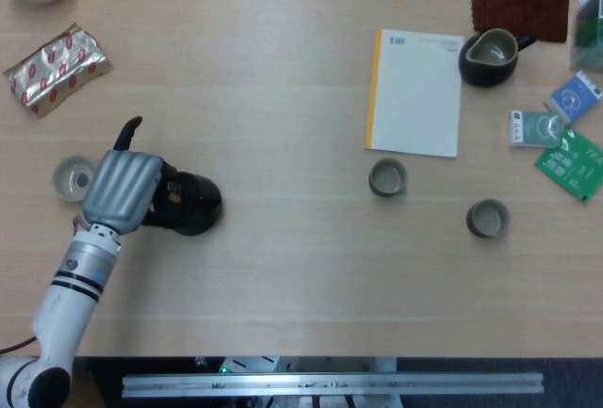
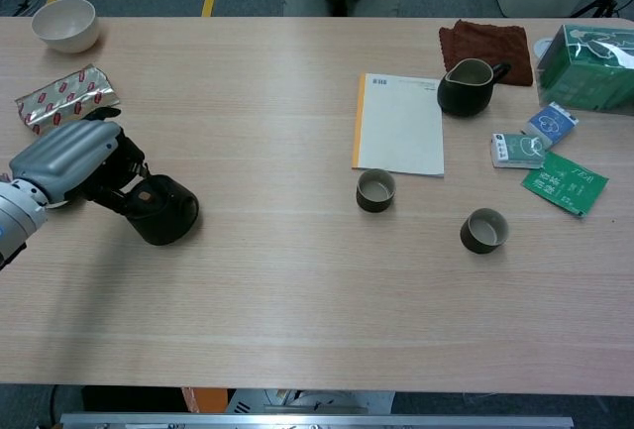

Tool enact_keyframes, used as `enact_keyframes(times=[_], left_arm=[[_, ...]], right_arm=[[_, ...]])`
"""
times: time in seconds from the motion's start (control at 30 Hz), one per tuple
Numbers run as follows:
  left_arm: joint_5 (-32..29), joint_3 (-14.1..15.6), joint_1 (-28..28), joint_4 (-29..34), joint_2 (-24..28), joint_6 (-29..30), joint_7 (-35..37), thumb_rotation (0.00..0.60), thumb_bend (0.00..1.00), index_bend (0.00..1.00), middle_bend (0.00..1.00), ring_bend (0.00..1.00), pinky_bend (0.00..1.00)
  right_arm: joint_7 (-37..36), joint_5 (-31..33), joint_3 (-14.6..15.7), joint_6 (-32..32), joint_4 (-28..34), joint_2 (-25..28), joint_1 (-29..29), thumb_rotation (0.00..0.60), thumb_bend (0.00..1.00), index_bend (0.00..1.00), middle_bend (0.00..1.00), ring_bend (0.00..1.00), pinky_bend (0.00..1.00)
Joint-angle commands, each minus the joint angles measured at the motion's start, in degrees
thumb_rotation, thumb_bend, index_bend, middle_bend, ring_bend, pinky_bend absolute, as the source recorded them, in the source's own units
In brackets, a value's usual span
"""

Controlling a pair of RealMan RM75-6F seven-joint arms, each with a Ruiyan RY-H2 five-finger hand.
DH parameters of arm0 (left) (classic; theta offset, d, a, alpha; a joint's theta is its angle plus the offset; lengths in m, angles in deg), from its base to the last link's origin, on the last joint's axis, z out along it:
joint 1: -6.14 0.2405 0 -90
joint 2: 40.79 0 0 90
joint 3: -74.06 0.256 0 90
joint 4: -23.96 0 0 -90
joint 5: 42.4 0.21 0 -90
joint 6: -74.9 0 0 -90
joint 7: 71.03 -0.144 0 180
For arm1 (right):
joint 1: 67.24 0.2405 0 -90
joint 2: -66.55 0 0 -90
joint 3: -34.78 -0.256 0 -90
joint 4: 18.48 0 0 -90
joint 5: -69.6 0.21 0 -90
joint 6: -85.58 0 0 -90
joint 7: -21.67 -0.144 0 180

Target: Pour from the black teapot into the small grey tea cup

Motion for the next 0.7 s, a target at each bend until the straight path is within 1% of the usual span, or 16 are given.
enact_keyframes(times=[0.03, 0.23, 0.3, 0.37, 0.4, 0.53, 0.7], left_arm=[[0.37, -0.12, 0.32, 0.36, 0.80, 0.50, 0.85, 0.373, 0.06, 0.85, 0.91, 0.72, 0.00], [0.95, -0.48, 0.87, 1.51, 2.40, 1.86, 1.91, 0.336, 0.06, 0.85, 0.91, 0.72, 0.00], [0.94, -0.64, 1.02, 2.06, 3.03, 2.15, 2.25, 0.279, 0.06, 0.85, 0.91, 0.72, 0.00], [0.93, -0.84, 1.13, 2.54, 3.57, 2.42, 2.59, 0.236, 0.05, 0.85, 0.91, 0.72, 0.00], [0.86, -0.94, 1.19, 2.72, 3.78, 2.53, 2.72, 0.227, 0.05, 0.85, 0.91, 0.72, 0.00], [0.95, -1.27, 1.48, 3.08, 4.25, 3.42, 2.76, 0.226, 0.05, 0.86, 0.92, 0.73, 0.00], [1.34, -1.28, 1.94, 3.87, 4.69, 4.76, 1.70, 0.258, 0.05, 0.88, 0.94, 0.75, 0.00]], right_arm=[[0.30, -0.20, 0.01, -0.11, 0.24, 0.14, 0.19, 0.600, 0.15, 0.27, 0.25, 0.14, 0.27], [1.48, -1.09, 0.11, -0.31, 1.05, 0.42, 0.84, 0.600, 0.15, 0.27, 0.25, 0.14, 0.27], [2.09, -1.54, 0.16, -0.46, 1.42, 0.55, 1.20, 0.600, 0.15, 0.27, 0.25, 0.14, 0.27], [2.80, -2.02, 0.19, -0.65, 1.82, 0.68, 1.63, 0.600, 0.15, 0.27, 0.25, 0.14, 0.27], [3.15, -2.31, 0.24, -0.72, 2.02, 0.78, 1.82, 0.600, 0.15, 0.27, 0.25, 0.14, 0.27], [4.74, -3.61, 0.42, -0.89, 2.95, 1.17, 2.67, 0.600, 0.15, 0.27, 0.25, 0.14, 0.27], [7.03, -5.02, 0.62, -1.21, 4.16, 1.67, 3.73, 0.600, 0.15, 0.27, 0.25, 0.14, 0.27]])
